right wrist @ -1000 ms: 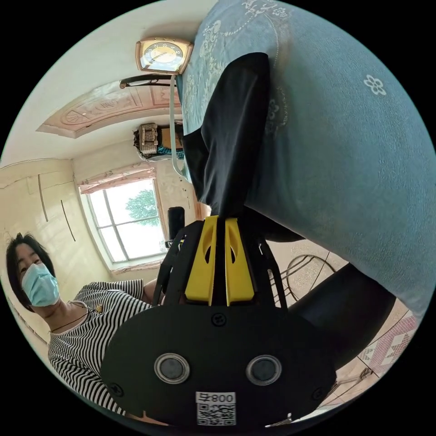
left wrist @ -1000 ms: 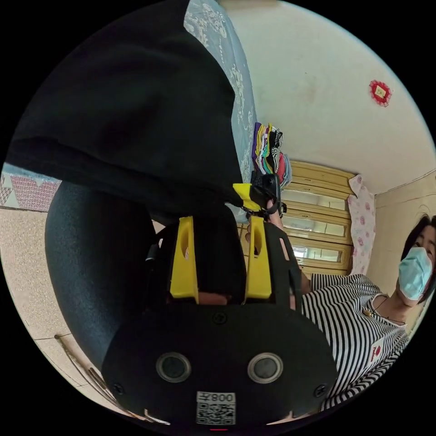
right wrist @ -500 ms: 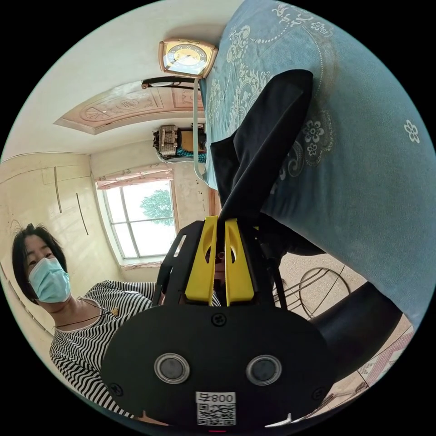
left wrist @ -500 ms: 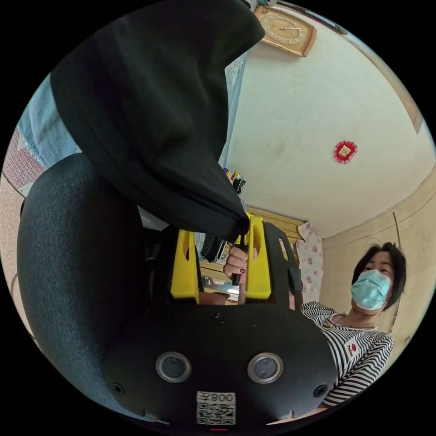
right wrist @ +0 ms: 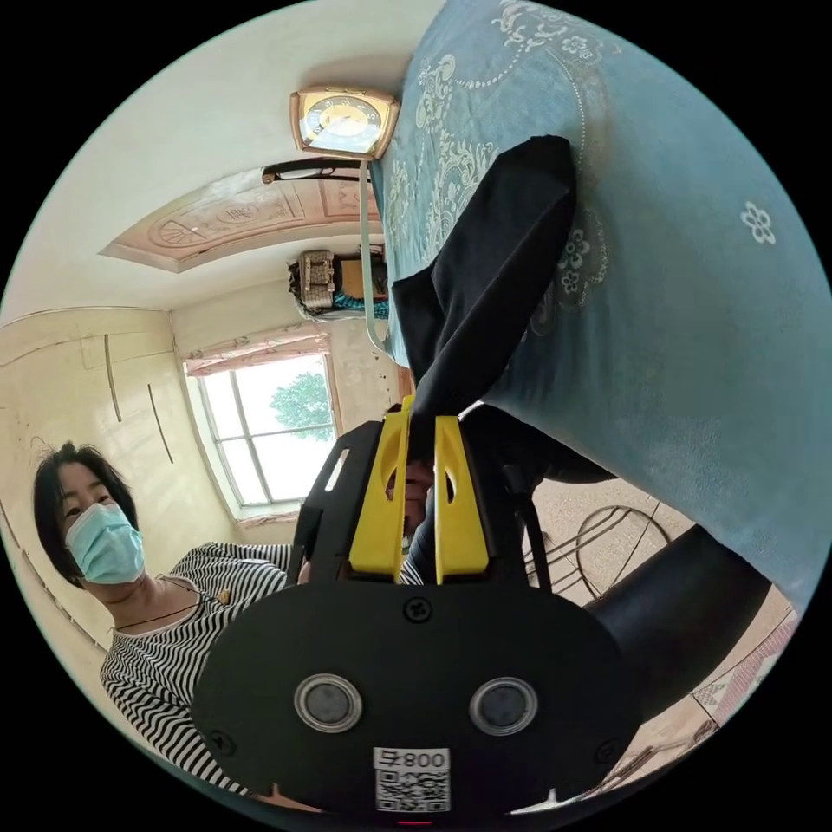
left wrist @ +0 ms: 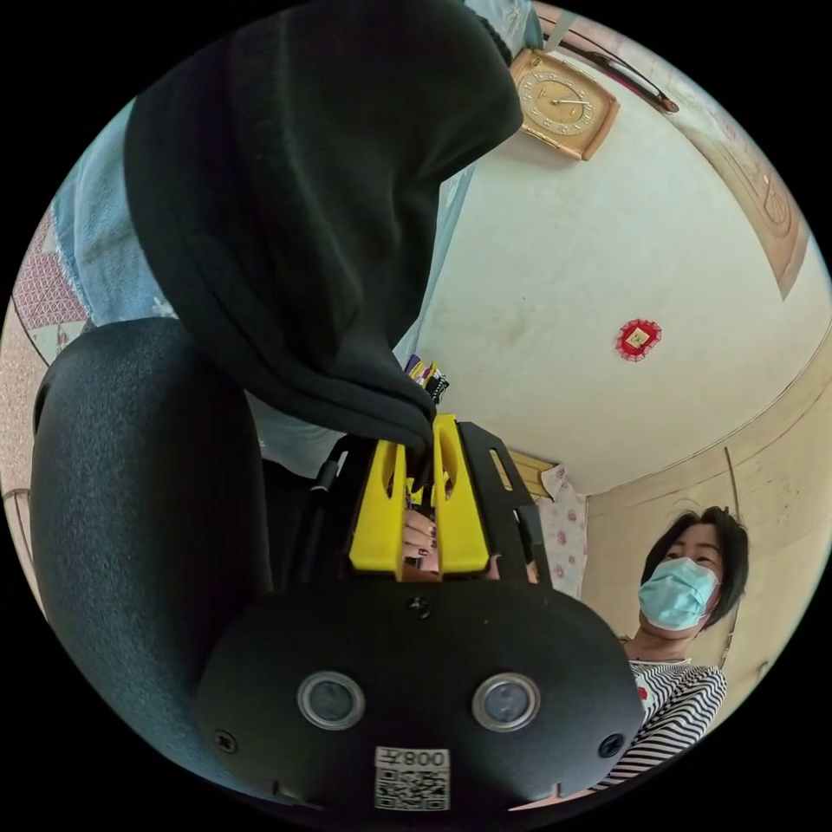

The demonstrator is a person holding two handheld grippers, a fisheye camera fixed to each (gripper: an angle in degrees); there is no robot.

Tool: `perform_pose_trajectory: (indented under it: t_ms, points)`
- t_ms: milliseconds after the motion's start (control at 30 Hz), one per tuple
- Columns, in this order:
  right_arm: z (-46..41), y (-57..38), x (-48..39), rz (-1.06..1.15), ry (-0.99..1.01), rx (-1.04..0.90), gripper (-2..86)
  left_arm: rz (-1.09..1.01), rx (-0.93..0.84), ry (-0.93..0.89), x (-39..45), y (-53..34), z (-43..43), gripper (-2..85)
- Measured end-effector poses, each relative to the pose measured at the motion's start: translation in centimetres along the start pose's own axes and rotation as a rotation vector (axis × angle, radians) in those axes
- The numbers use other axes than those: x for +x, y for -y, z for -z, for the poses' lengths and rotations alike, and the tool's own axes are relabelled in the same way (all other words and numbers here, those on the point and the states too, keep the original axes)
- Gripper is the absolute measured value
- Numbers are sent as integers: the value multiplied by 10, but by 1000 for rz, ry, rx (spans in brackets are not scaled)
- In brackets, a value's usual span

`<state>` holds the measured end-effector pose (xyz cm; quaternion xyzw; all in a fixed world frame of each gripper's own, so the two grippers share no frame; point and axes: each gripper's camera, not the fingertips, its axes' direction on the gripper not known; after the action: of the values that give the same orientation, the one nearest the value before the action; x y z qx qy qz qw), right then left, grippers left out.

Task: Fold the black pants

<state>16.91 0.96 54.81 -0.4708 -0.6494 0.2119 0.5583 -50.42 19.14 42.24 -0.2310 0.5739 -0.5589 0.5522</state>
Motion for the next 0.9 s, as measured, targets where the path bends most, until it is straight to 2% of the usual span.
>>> perform_pose_trajectory:
  t_ms: [167,367,433,500,600,733,900]
  points:
    - [14,-11,29,-102,93,114,119,10,0,-2,-2,3,8,66]
    - [-9,1,43,-144,158,80,136,11,-13,27,-4,4,14,67]
    - [-17,5,44,-140,170,60,121,8,-17,35,-5,5,15,69]
    - [-27,9,44,-137,191,21,61,7,-20,42,-5,5,17,72]
    - [-29,11,36,-130,144,2,17,-14,-21,25,-1,5,26,87]
    - [-26,14,22,-103,124,-17,2,-52,-12,39,8,0,49,101]
    - [-22,21,0,-54,164,-10,-3,-72,124,62,12,-11,93,118]
